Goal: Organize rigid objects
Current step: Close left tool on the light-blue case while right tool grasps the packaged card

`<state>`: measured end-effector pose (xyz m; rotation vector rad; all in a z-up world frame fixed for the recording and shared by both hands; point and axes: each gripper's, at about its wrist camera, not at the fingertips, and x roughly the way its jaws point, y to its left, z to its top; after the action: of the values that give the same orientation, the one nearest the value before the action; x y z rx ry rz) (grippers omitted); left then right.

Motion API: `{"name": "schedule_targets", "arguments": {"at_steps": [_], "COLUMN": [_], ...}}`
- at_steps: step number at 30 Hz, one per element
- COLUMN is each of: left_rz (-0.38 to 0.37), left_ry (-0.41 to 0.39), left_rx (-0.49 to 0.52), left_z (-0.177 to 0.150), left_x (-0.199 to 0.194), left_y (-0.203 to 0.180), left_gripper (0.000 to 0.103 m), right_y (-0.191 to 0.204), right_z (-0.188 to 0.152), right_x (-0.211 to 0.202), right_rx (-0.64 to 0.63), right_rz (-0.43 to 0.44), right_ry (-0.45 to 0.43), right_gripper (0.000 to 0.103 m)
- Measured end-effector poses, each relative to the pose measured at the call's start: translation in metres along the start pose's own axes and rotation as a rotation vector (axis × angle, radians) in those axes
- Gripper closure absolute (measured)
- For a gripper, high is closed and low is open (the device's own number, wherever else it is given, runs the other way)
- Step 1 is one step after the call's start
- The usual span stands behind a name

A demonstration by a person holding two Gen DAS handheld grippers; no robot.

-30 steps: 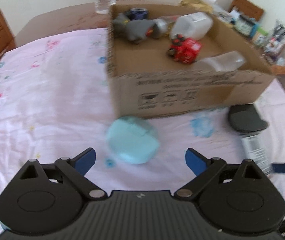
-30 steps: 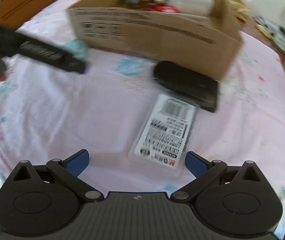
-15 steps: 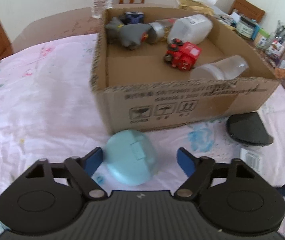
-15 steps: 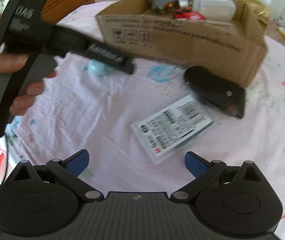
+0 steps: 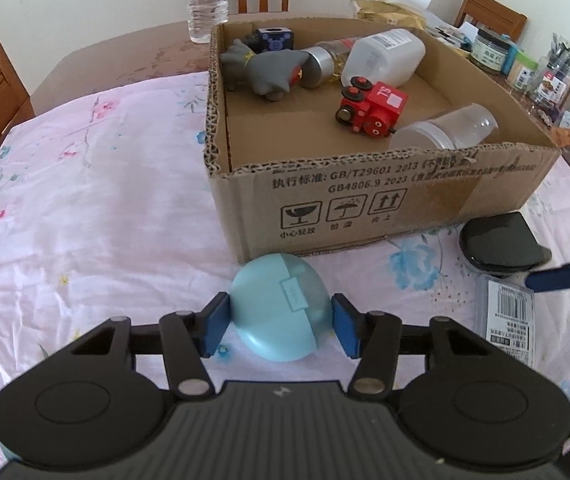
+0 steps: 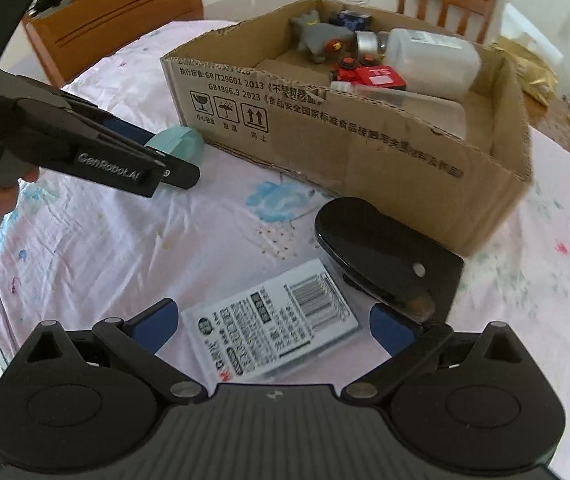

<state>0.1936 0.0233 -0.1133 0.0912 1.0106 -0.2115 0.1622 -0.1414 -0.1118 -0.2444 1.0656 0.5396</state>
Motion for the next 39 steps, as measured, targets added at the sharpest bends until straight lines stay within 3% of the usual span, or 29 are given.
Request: {"name": "schedule_targets", "arguments": {"at_steps": [8, 14, 20, 34, 39], "left_rz": [0.01, 0.052, 0.071, 0.071, 0.07], "left_ry": [0.003, -0.007, 0.003, 0.004, 0.004], "left_rx": [-0.007, -0.038, -0.067, -0.074, -0.071], "left_z": [-0.002, -0.004, -0.003, -0.002, -0.001], "left_x": [-0.003, -0.002, -0.002, -0.002, -0.001], "left_y": [0.002, -0.003, -0.004, -0.005, -0.005], "left_gripper": [0.049, 0.048, 0.048, 0.048, 0.048], "right_y": [0.013, 0.026, 0.028, 0.034, 0.033], "right_z": [-0.005, -0.009, -0.005, -0.005, -0.005], "right_x": [-0.005, -0.001, 0.005, 0.005, 0.003], "right_rx": [-0.035, -0.04, -0.074, -0.156, -0.177], "right_rz": [0.091, 0.009, -0.02, -0.001, 0.01], "right_ry": [0.074, 0.047, 0.031, 0.034, 0.036], "right_gripper": [0.0, 0.0, 0.0, 0.002, 0.007]}}
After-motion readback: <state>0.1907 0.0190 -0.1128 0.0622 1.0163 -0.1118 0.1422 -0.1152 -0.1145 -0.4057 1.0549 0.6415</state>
